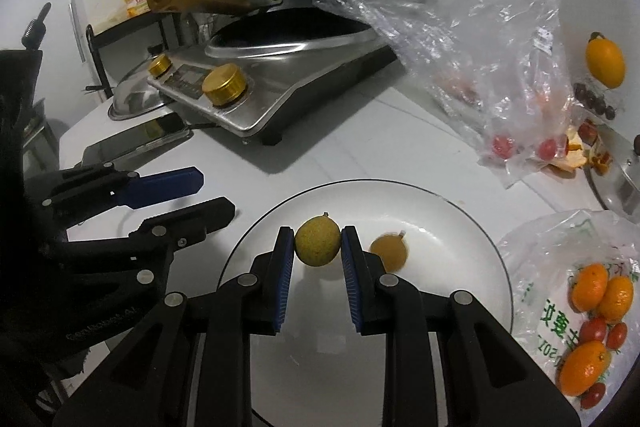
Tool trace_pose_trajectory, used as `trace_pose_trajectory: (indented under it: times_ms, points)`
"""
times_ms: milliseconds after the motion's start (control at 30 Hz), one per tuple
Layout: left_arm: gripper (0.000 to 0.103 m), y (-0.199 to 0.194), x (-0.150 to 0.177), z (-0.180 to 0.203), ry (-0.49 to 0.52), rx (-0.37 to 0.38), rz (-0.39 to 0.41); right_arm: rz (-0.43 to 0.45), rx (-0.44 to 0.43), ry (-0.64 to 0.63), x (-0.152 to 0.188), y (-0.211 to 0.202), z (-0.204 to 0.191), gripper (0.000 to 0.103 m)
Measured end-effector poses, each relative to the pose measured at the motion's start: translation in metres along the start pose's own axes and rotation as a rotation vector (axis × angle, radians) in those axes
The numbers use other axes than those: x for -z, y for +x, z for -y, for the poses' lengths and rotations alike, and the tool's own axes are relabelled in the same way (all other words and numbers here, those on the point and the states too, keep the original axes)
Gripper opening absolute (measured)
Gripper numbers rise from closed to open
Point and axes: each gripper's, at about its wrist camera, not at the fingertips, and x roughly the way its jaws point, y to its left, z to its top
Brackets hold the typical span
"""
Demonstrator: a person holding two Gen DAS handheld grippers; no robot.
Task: Organize fruits
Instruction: 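Lower the yellow fruit onto the plate and open the right gripper, then move both grippers back to the fruit on the plastic bag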
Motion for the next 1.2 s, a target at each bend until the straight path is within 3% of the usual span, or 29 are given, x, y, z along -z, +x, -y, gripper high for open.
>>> trace_pose_trajectory:
  times_ms: [133,267,1200]
  points:
    - [0.039,-0.003,0.002,0.000,-0.001,-0.004,0.001,0.000,-0.002,-0.003,0.001,-0.003,-0.002,0.026]
    - [0.053,-0.009,0.002,-0.001,-0.013,-0.008,0.014,0.010,0.011,-0.002,0.002,-0.009,-0.001,0.026]
    - [0.054,-0.045,0.007,0.058,0.053,0.024,0.051,0.083,0.103,0.034,0.037,-0.085,0.020,0.027]
